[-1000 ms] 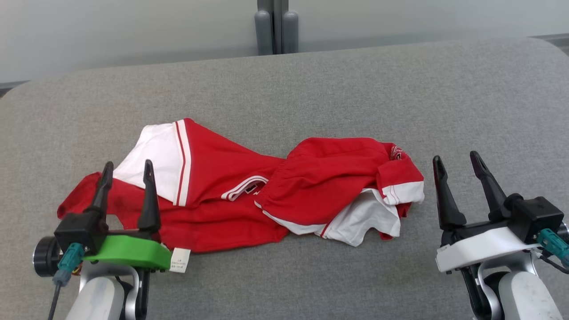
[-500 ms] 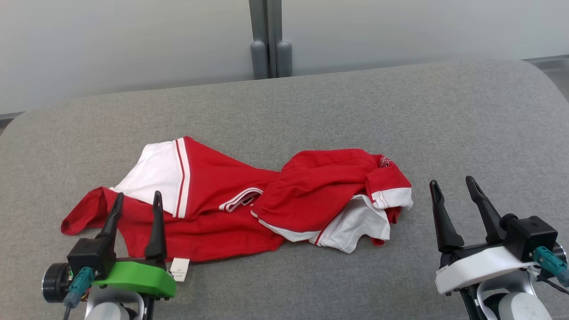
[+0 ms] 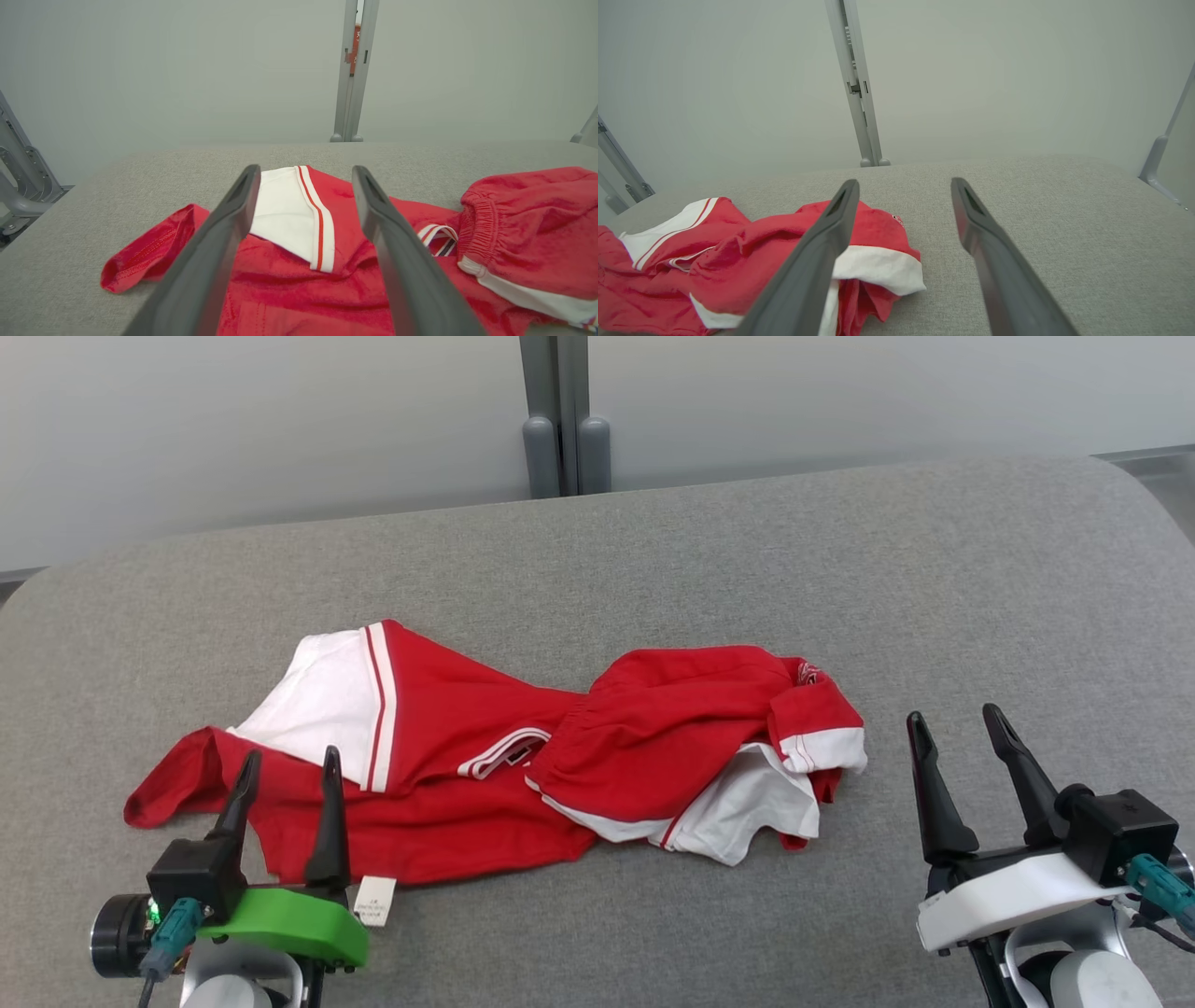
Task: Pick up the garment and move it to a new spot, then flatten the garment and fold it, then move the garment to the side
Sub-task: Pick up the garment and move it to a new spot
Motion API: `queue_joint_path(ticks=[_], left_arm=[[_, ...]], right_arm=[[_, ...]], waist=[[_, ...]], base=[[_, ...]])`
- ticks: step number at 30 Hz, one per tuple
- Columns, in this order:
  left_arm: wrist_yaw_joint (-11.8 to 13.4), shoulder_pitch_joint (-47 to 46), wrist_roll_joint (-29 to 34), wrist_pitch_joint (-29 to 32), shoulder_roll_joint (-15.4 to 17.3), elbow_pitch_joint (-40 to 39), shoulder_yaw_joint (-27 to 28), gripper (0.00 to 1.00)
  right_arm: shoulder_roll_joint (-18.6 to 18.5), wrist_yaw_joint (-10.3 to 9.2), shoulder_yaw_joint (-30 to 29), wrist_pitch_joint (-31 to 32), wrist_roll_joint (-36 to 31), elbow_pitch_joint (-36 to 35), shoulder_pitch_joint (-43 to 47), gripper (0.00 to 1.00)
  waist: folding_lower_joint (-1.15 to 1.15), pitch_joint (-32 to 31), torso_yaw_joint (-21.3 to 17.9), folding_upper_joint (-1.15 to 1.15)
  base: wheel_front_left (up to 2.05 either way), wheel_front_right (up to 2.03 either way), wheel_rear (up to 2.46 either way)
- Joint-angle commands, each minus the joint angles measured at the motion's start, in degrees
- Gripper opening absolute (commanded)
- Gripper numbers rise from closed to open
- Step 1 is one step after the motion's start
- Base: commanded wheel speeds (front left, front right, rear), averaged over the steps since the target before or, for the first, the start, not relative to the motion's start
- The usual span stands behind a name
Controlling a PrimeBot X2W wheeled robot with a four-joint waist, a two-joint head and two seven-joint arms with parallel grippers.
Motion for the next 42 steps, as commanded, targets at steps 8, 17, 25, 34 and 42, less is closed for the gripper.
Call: queue_joint_path(ticks=[8, 17, 25, 34, 42], left_arm=[[-1.8, -4.6, -1.7, 10.3, -0.2, 7.4, -2.8, 1.00], [-3.7, -9.2, -5.0, 24.3, -1.3, 18.0, -5.1, 1.00], [-3.9, -10.7, -4.0, 28.2, 0.5, 17.2, -6.6, 0.00], [0.9, -11.7, -1.8, 17.2, 2.0, 3.3, -2.6, 0.00], [4.8, -13.9, -0.2, 10.7, 3.7, -14.4, 1.7, 0.00]], right_arm=[[0.0, -0.06, 0.3, 0.0, -0.1, -1.0, -1.7, 1.00], [-0.6, -0.06, 1.0, -0.5, 0.5, -0.3, -4.1, 1.00], [-0.9, -0.06, 0.9, -0.8, 0.4, 0.1, -5.0, 1.00], [-1.0, -0.06, 0.2, -1.3, 0.2, -0.4, -4.9, 1.00], [-1.1, -0.06, -1.1, -0.5, -0.4, -2.4, -3.8, 1.00]], waist=[[0.00, 4.4, 1.1, 0.00], [0.00, 8.9, 1.4, 0.00], [0.00, 9.4, 2.4, 0.00], [0.00, 8.7, 5.1, 0.00], [0.00, 8.0, 12.4, 0.00]], base=[[0.00, 0.00, 0.00], [0.00, 0.00, 0.00], [0.00, 0.00, 0.00], [0.00, 0.00, 0.00], [0.00, 0.00, 0.00]])
